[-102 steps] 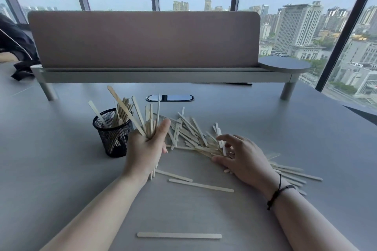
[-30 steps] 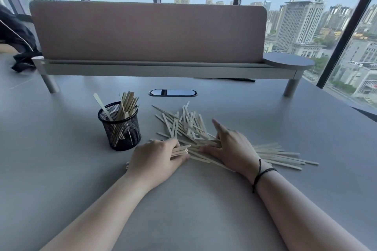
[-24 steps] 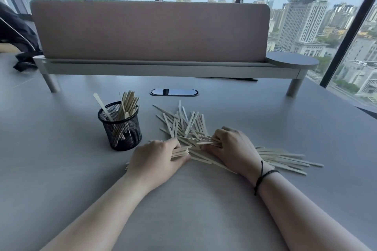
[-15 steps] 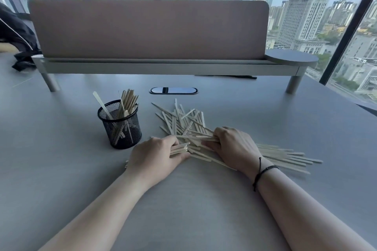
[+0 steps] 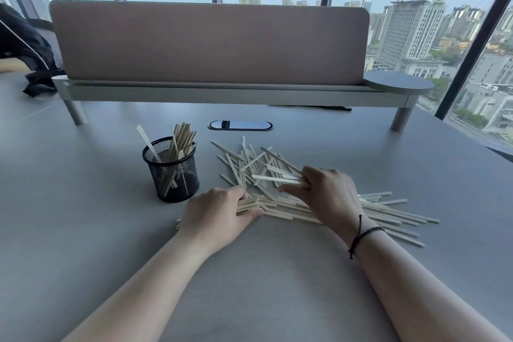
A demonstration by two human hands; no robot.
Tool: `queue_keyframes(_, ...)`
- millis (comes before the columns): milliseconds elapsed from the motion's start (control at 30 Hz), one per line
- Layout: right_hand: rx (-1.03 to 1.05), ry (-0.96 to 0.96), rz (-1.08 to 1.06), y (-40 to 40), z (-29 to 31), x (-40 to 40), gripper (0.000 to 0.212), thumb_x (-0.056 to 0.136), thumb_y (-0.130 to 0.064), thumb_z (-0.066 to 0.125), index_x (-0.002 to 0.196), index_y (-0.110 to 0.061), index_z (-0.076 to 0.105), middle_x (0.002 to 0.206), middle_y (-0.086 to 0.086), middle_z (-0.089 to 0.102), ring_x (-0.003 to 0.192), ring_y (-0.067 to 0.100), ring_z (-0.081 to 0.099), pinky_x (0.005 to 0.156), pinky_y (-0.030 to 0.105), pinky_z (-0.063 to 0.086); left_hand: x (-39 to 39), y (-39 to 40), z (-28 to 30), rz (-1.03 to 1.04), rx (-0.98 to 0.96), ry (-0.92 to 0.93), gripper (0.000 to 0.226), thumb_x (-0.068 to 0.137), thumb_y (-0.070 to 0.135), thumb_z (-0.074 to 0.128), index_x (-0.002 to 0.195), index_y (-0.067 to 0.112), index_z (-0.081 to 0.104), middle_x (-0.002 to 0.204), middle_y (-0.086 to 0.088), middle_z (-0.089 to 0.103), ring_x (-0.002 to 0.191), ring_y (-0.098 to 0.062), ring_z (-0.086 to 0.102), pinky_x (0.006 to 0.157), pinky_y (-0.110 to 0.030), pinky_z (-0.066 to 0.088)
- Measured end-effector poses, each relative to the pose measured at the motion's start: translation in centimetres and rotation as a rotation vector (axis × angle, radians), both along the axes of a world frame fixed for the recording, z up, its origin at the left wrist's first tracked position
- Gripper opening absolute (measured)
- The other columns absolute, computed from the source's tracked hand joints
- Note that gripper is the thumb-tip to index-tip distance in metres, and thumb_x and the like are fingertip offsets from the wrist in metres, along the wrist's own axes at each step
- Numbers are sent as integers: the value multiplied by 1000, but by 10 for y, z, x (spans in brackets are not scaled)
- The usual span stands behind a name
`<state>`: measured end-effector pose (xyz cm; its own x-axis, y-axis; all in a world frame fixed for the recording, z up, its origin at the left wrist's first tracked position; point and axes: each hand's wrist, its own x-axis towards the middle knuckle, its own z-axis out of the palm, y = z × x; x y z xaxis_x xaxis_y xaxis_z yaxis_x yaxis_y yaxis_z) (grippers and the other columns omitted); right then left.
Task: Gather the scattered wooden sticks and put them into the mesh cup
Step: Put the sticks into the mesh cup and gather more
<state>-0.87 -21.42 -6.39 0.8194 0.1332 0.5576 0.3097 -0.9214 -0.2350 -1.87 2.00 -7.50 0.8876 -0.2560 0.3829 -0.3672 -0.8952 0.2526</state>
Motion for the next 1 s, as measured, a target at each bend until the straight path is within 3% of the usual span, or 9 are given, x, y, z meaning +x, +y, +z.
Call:
queue_keyframes(100, 119, -64, -18, 6, 5, -1, 59, 78, -56, 74, 62, -23, 28, 44, -3, 26, 52, 33, 31, 45, 32, 26, -2, 1, 1, 13, -10, -3, 45, 82, 75, 55, 88, 30, 59, 82, 7, 74, 84, -19, 71, 60, -28, 43)
queue_keyframes(233, 318, -121, 8, 22, 36, -8, 62, 85, -51, 70, 59, -12, 28, 44, 5, 29, 50, 28, 28, 41, 33, 32, -5, 0, 4, 2, -57, -35, 45, 83, 72, 58, 86, 27, 60, 80, 8, 73, 81, -19, 70, 56, -28, 39)
queue_keyframes(333, 668, -83, 145, 36, 75, -19, 60, 89, -42, 68, 53, -13, 29, 46, 3, 26, 45, 15, 22, 43, 31, 22, -2, 5, 4, -45, -148, -97, 47, 85, 68, 60, 72, 22, 55, 57, 9, 60, 58, -13, 61, 48, -26, 35)
queue_keyframes(433, 1146, 98, 396, 52, 99, -30, 62, 92, -40, 63, 44, -16, 33, 43, 8, 23, 40, 19, 18, 44, 31, 17, -6, 7, 12, -147, -453, -123, 54, 90, 51, 69, 56, 24, 36, 43, 8, 35, 42, -8, 34, 43, -27, 26)
queue_keyframes(533, 1375, 290, 519, 72, 90, -32, 59, 94, -36, 62, 45, -25, 32, 46, 0, 20, 42, 14, 15, 46, 31, 10, -10, 4, 25, -182, -892, -17, 61, 91, 39, 71, 52, 20, 29, 43, 8, 29, 43, -10, 26, 45, -32, 22)
queue_keyframes(667, 1388, 336, 487, 89, 52, -33, 53, 88, -26, 72, 55, -23, 32, 49, 3, 20, 44, 15, 16, 45, 32, 13, -9, 1, 26, -111, -1279, 186, 61, 91, 33, 71, 43, 18, 36, 39, -2, 31, 35, -16, 26, 46, -25, 23)
queue_keyframes(767, 1283, 296, 447, 98, 33, -35, 57, 84, -26, 76, 57, -12, 29, 50, 11, 22, 43, 20, 20, 45, 38, 18, -10, -1, 25, -121, -1317, 238, 62, 94, 29, 67, 39, 22, 41, 37, 4, 31, 31, -15, 25, 46, -21, 23)
queue_keyframes(867, 1195, 294, 389, 107, 25, -40, 61, 86, -27, 75, 62, 5, 29, 54, 27, 24, 49, 43, 23, 46, 48, 23, -12, -4, 26, -136, -1311, 240, 59, 97, 26, 63, 39, 26, 52, 39, 6, 31, 34, -14, 25, 46, -23, 23)
queue_keyframes(1000, 1169, 227, 343, 108, 22, -41, 58, 91, -26, 71, 62, 13, 38, 58, 33, 34, 51, 32, 29, 48, 35, 27, -12, -4, 26, -121, -1331, 234, 56, 96, 28, 66, 43, 22, 50, 39, 6, 32, 35, -14, 26, 47, -27, 24)
